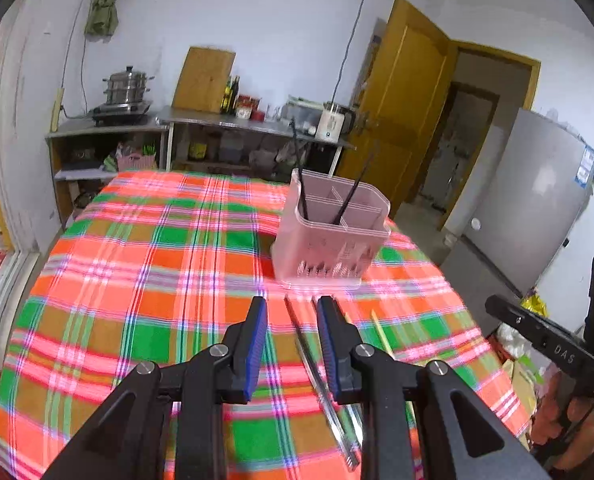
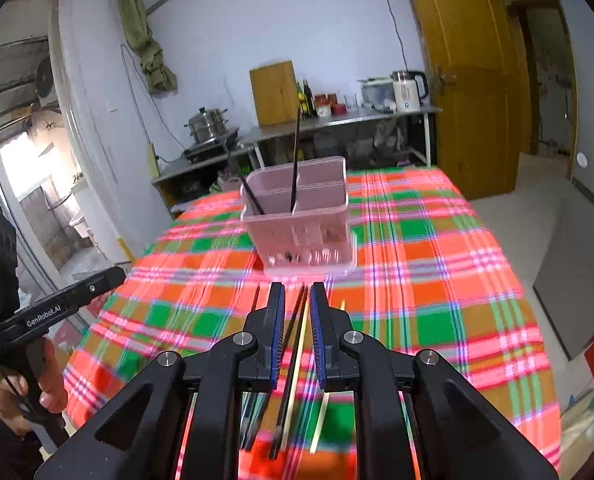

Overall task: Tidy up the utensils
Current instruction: 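Move both grippers back down to the remaining chopsticks on the cloth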

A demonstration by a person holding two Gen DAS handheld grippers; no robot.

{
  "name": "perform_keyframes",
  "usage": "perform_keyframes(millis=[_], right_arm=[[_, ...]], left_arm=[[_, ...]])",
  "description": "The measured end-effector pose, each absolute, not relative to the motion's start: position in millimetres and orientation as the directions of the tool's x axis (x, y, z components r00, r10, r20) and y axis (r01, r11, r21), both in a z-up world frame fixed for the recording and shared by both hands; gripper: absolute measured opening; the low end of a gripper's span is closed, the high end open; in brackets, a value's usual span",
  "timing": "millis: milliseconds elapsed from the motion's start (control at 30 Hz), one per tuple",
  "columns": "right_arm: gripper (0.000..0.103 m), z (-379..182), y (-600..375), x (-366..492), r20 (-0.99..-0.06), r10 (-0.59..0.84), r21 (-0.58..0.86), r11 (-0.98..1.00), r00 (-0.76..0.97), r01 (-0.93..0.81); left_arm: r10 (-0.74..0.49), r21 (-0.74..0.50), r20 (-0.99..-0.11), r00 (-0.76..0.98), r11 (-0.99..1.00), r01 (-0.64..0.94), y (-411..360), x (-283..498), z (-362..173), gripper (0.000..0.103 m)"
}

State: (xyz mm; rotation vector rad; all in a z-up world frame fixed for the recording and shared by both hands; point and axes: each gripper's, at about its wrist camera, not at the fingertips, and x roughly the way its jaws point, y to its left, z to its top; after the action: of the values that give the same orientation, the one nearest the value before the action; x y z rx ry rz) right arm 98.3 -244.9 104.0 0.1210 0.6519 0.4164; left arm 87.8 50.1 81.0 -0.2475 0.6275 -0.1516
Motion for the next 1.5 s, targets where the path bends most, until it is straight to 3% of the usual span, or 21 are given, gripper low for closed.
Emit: perform_keyframes(millis=[633,1167,1500], right_arm=[[0.013,57.2,-235.4,120.2,-0.645,0.422,0.259,0.905,0.638,-0.337],[0.013,5.9,-187.1,206.9,-0.750,0.403,0.233,0.903,0.525,-0.361],[0.013,-19.2,-170.8,245.0,-0.808,0.357,0.192,0.911,0.469,-0.364]], left_arm=[[-0.278,-0.312,-0.673,0.686,0.947,0.077,32.3,128.8,27.9,0.025],[-0.298,-0.323,-0.771,0.563,0.945,0.058,20.4,234.8,-23.9,0.025],[-0.310,-0.332,-0.794,0.523,0.942,0.055,19.9,259.2,-42.1,0.025]])
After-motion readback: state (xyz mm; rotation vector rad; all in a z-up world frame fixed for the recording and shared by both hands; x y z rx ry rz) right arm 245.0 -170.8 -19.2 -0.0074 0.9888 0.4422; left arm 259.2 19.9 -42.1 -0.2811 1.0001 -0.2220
